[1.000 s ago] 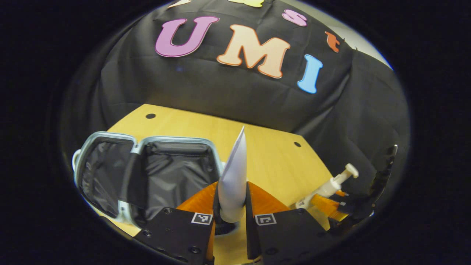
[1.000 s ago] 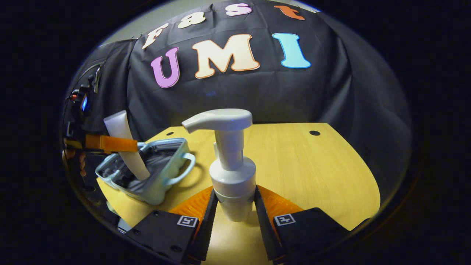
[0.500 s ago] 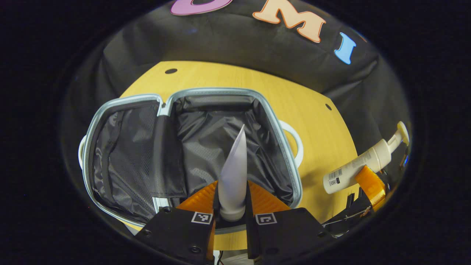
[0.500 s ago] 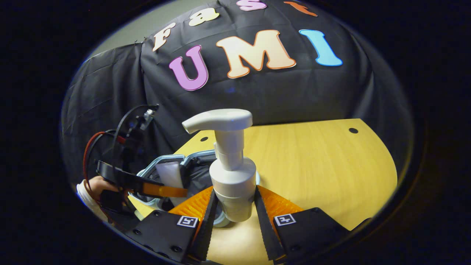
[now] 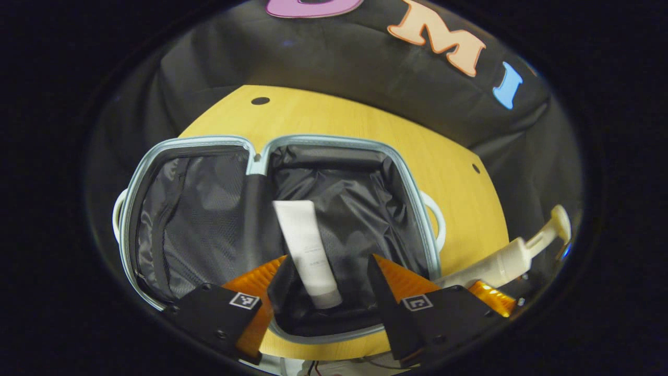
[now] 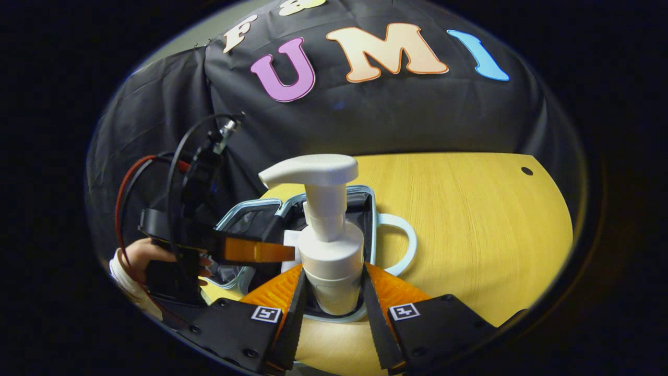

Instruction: First open the suitcase, pack the skin care products into it, and then close the suitcase.

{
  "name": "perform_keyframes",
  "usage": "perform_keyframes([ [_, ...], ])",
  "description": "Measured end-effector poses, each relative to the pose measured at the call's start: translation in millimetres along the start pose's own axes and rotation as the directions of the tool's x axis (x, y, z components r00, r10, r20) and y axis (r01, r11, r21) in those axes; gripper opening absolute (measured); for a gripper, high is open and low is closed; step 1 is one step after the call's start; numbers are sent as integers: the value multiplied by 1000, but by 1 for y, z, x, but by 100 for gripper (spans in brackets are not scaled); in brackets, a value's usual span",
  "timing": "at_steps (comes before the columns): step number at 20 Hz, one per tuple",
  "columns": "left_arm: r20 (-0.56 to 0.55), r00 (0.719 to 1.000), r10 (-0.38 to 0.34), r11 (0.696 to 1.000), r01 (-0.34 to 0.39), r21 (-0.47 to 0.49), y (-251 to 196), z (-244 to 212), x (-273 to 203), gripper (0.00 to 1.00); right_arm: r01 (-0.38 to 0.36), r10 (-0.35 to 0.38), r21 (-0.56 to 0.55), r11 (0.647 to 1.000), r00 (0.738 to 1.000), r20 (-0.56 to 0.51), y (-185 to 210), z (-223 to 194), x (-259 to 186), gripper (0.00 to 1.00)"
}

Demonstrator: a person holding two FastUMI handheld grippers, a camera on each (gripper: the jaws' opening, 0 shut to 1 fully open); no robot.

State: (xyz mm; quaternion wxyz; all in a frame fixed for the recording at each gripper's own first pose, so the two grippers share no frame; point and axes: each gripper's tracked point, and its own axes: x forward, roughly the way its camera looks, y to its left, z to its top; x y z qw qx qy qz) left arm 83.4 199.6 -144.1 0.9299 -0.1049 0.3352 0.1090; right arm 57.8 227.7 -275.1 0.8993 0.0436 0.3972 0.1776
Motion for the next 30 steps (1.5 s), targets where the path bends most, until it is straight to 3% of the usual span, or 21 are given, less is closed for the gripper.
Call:
perform_keyframes([
  [2, 42, 999, 6, 999, -5, -32, 11, 9, -18, 90, -1, 1, -6, 1000, 1000, -24, 4, -6, 10, 58],
  [7, 117, 991, 67, 989, -51, -140, 59, 22, -68, 91, -14, 15, 7, 1000, 998, -55, 17, -16, 27, 60],
  [11, 189, 974, 124, 962, -71, -264, 114, 39, -110, 91, -19, 20, 13, 1000, 999, -45, 20, -12, 29, 57],
  [15, 225, 930, 290, 913, -198, -357, 200, 38, -136, 91, -35, 32, 44, 998, 998, 53, 17, 18, 20, 87],
  [17, 214, 904, 371, 879, -268, -394, 243, 31, -146, 91, -13, 7, 47, 999, 994, 111, 8, 35, 8, 91],
  [18, 208, 890, 407, 864, -300, -404, 261, 28, -148, 91, 9, -15, 45, 999, 989, 145, 1, 43, 1, 87],
  [19, 195, 879, 435, 849, -329, -413, 279, 25, -151, 91, 29, -36, 43, 999, 984, 174, -5, 52, -6, 97],
  [21, 165, 861, 481, 823, -378, -424, 312, 13, -149, 91, 72, -77, 33, 997, 973, 219, -15, 63, -21, 97],
  [24, 136, 877, 462, 817, -361, -450, 338, 11, -131, 90, 129, -128, 11, 992, 962, 242, -27, 68, -41, 98],
  [28, 120, 917, 379, 826, -277, -491, 356, 7, -90, 88, 190, -182, -8, 982, 950, 252, -36, 65, -62, 98],
  [29, 115, 924, 364, 827, -264, -496, 359, 8, -85, 86, 204, -194, -14, 979, 948, 253, -38, 64, -65, 98],
  [30, 111, 929, 352, 826, -252, -504, 362, 8, -81, 75, 213, -202, -19, 977, 946, 254, -37, 62, -68, 98],
])
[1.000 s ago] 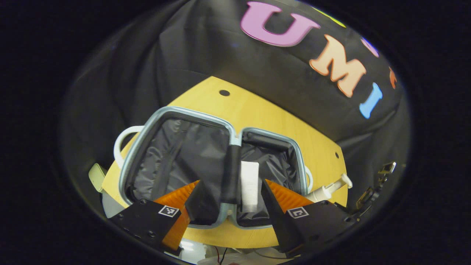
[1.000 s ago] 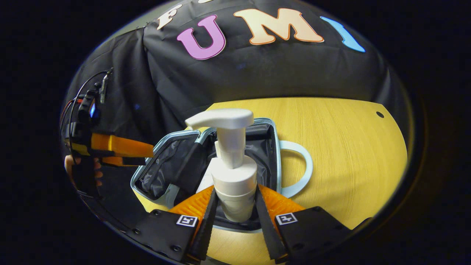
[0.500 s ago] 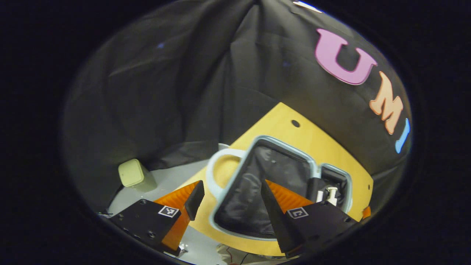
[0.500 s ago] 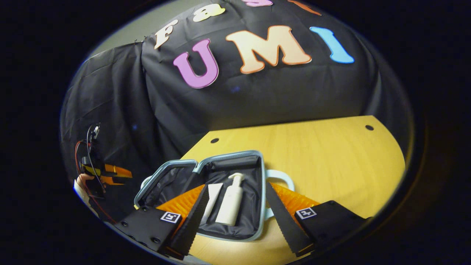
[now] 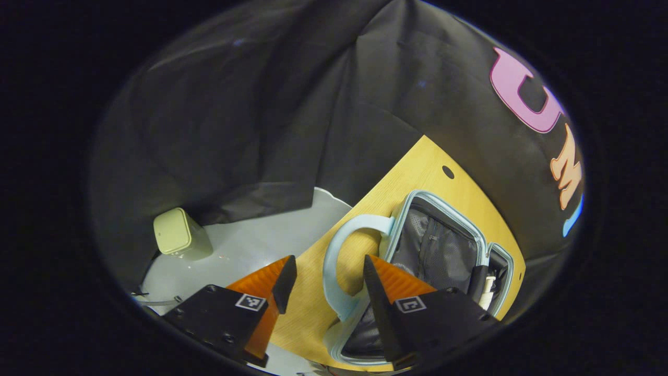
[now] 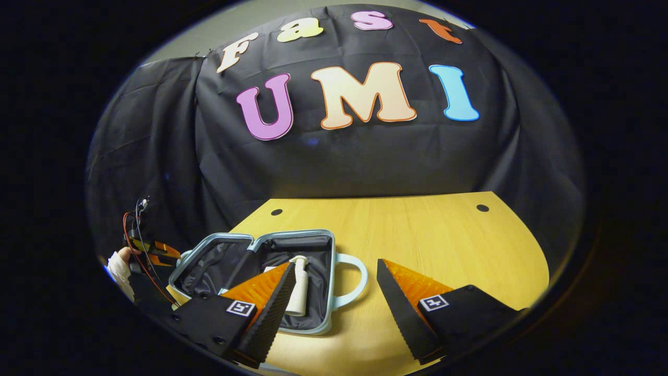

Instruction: First open the suitcase, pack the skin care products into it, and then close the suitcase.

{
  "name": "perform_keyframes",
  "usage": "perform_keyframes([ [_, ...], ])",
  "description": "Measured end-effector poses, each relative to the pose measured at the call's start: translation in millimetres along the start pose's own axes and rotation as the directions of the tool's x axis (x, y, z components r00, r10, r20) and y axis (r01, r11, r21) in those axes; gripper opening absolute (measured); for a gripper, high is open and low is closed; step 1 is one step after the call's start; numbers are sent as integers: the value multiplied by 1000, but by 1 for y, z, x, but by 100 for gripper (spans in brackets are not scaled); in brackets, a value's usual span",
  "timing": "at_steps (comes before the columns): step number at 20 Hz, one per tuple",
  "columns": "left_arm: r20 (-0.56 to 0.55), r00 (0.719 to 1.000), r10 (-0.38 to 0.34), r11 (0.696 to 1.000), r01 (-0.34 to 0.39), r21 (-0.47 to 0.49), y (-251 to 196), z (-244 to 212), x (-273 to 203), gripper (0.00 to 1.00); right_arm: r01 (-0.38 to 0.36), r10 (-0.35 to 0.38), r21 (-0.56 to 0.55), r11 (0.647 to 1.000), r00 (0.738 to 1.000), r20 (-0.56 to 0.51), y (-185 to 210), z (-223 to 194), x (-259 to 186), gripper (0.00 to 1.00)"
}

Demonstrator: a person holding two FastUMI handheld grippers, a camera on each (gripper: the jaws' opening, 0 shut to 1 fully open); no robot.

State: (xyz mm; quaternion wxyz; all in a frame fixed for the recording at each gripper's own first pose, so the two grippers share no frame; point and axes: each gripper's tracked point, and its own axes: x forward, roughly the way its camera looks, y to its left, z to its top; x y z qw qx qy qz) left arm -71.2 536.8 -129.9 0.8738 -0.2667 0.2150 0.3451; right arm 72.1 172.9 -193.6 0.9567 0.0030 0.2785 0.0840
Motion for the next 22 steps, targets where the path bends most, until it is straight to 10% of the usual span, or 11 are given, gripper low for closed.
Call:
perform_keyframes([
  [7, -83, 994, -73, 995, 67, -71, 3, -15, 31, 13, 21, -20, -44, 999, 1000, 19, 3, 2, -16, 98],
  [22, 38, 982, -185, 982, 184, 41, -66, 35, -63, 1, 73, -70, -48, 996, 996, 60, -42, 21, -37, 98],
])
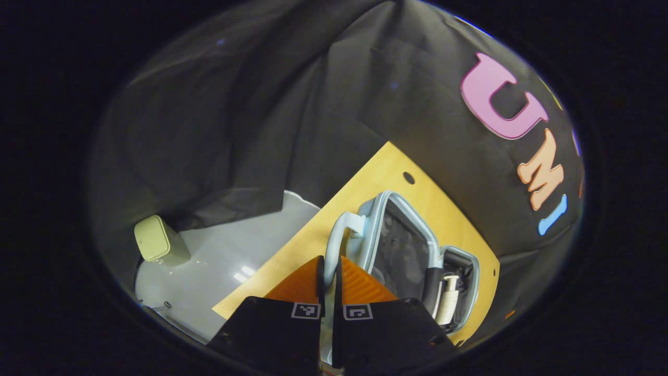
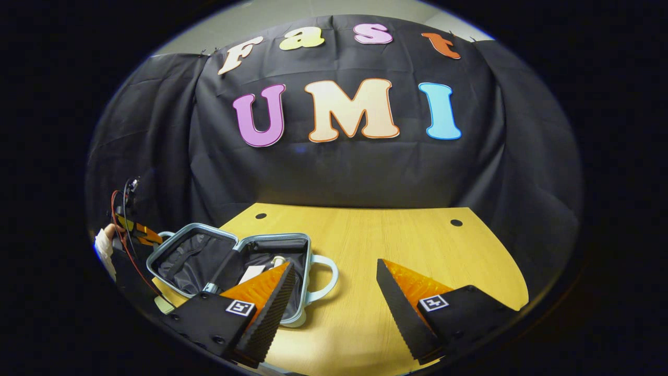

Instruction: First open the suitcase, pack the skin care products into it, and then close the suitcase.

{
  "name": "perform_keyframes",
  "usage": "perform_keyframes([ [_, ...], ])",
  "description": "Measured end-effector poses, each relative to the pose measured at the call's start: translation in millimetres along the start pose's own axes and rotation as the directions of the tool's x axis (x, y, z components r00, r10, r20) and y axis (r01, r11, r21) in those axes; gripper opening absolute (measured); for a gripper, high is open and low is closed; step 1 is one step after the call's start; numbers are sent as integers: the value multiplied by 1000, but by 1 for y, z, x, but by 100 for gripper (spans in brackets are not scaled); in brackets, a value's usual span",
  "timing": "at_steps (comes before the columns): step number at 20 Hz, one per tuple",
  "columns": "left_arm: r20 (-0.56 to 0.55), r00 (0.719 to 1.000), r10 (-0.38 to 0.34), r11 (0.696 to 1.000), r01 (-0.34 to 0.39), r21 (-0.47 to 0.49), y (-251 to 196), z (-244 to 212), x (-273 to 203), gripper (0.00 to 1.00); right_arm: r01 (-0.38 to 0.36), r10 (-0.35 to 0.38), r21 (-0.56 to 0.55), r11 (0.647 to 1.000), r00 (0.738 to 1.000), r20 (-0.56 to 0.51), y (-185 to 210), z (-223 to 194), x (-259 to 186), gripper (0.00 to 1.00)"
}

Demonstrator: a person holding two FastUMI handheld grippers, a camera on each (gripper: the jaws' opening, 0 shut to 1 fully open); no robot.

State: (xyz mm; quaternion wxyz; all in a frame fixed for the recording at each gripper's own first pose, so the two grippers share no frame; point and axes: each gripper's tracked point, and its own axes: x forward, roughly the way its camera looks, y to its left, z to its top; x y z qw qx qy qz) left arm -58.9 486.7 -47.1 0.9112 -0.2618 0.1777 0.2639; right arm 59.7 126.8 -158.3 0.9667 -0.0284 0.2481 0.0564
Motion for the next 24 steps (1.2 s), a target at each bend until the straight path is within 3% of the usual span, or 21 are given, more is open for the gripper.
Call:
perform_keyframes([
  [5, 111, 987, -119, 991, 112, 72, -80, 33, -51, 5, 12, -12, 2, 1000, 1000, 14, -24, 5, -6, 98],
  [11, 157, 963, -219, 954, 177, 240, -193, 26, -93, 1, 4, -4, -4, 1000, 1000, 28, -54, 3, -17, 98],
  [17, 105, 934, -342, 898, 292, 330, -310, -14, -102, 1, 19, -21, 36, 999, 997, 68, -101, 12, -36, 98],
  [24, -1, 897, -443, 852, 421, 310, -400, -79, -72, 2, 98, -103, 71, 993, 992, 74, -161, 6, -59, 98],
])
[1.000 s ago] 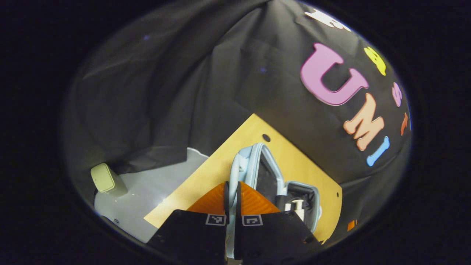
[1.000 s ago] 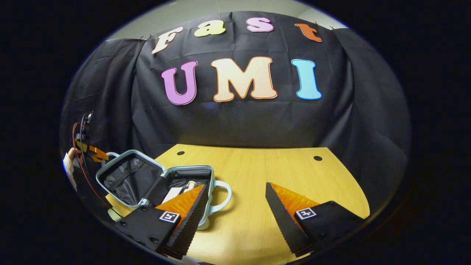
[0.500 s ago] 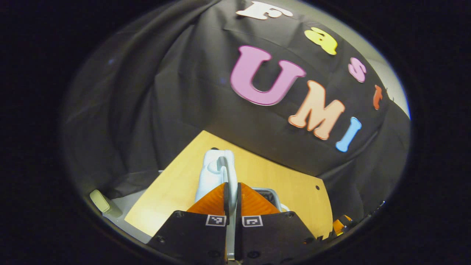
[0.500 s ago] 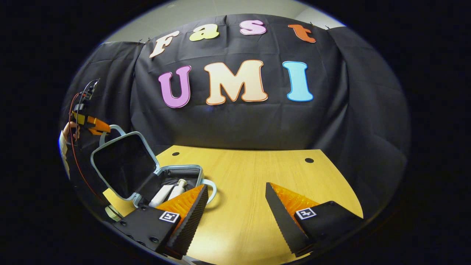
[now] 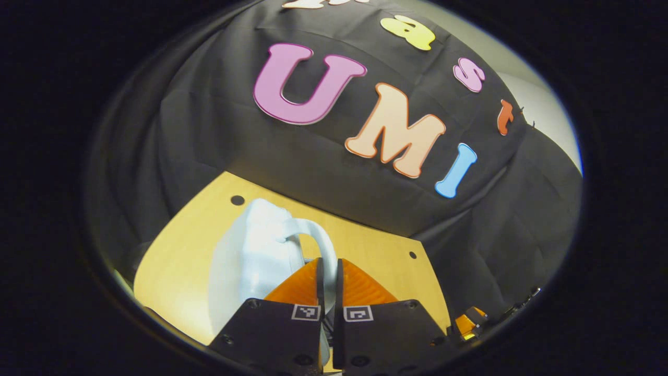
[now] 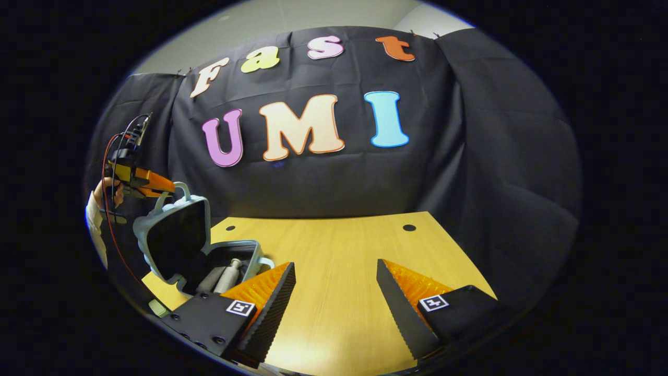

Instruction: First open the suitcase, pack the skin care products into it, and then close the suitcase.

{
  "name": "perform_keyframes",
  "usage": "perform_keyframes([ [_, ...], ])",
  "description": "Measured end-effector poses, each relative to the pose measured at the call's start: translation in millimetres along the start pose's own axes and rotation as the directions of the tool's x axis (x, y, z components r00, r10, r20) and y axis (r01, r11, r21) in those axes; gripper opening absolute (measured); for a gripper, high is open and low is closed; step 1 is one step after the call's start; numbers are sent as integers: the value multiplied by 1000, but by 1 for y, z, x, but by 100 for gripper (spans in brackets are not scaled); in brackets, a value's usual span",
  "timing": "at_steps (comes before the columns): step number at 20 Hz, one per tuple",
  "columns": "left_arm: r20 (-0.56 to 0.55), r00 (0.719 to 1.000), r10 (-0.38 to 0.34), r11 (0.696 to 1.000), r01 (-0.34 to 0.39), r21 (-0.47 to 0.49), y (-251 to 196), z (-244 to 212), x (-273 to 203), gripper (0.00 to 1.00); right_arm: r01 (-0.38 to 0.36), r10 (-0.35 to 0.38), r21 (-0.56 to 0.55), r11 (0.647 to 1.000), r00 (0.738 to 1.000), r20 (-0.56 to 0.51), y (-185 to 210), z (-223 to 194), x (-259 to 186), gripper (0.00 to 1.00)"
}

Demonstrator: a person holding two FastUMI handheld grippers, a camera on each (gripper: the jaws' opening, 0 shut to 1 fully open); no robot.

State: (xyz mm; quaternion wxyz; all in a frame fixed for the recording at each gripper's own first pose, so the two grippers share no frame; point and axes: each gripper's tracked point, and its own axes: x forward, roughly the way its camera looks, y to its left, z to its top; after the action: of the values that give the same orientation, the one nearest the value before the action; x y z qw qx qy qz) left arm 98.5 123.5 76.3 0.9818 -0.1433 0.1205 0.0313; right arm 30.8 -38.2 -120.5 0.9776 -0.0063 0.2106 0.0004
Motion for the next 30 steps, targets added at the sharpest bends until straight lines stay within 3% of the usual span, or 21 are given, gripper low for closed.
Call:
perform_keyframes([
  [6, -141, 984, -105, 994, 101, -34, -48, -62, 61, 2, 67, -67, 24, 997, 998, -8, -32, -10, -15, 98],
  [10, -240, 962, -134, 991, 125, -52, -59, -117, 103, 2, 107, -107, 32, 994, 994, -25, -47, -18, -25, 98],
  [11, -272, 953, -133, 991, 123, -55, -60, -133, 112, 2, 116, -114, 34, 993, 993, -31, -49, -20, -26, 94],
  [12, -298, 946, -127, 992, 117, -52, -59, -147, 119, 2, 122, -121, 33, 992, 992, -33, -50, -21, -28, 98],
  [17, -428, 903, -37, 998, 54, 26, -52, -209, 150, 2, 138, -137, 24, 990, 990, -41, -49, -24, -34, 98],
  [21, -429, 901, 61, 986, 11, 165, -45, -211, 163, 6, 137, -136, 21, 990, 990, -39, -46, -23, -36, 98],
  [23, -396, 912, 105, 974, -15, 226, -37, -193, 156, 13, 129, -128, 24, 991, 991, -30, -44, -22, -34, 98],
  [27, -322, 943, 87, 970, -7, 241, -47, -158, 126, 74, 91, -91, 41, 995, 996, 9, -30, -6, -28, 98],
  [30, -274, 960, 61, 974, 3, 226, -61, -155, 105, 77, 55, -57, 56, 997, 997, 43, -18, 9, -19, 98],
])
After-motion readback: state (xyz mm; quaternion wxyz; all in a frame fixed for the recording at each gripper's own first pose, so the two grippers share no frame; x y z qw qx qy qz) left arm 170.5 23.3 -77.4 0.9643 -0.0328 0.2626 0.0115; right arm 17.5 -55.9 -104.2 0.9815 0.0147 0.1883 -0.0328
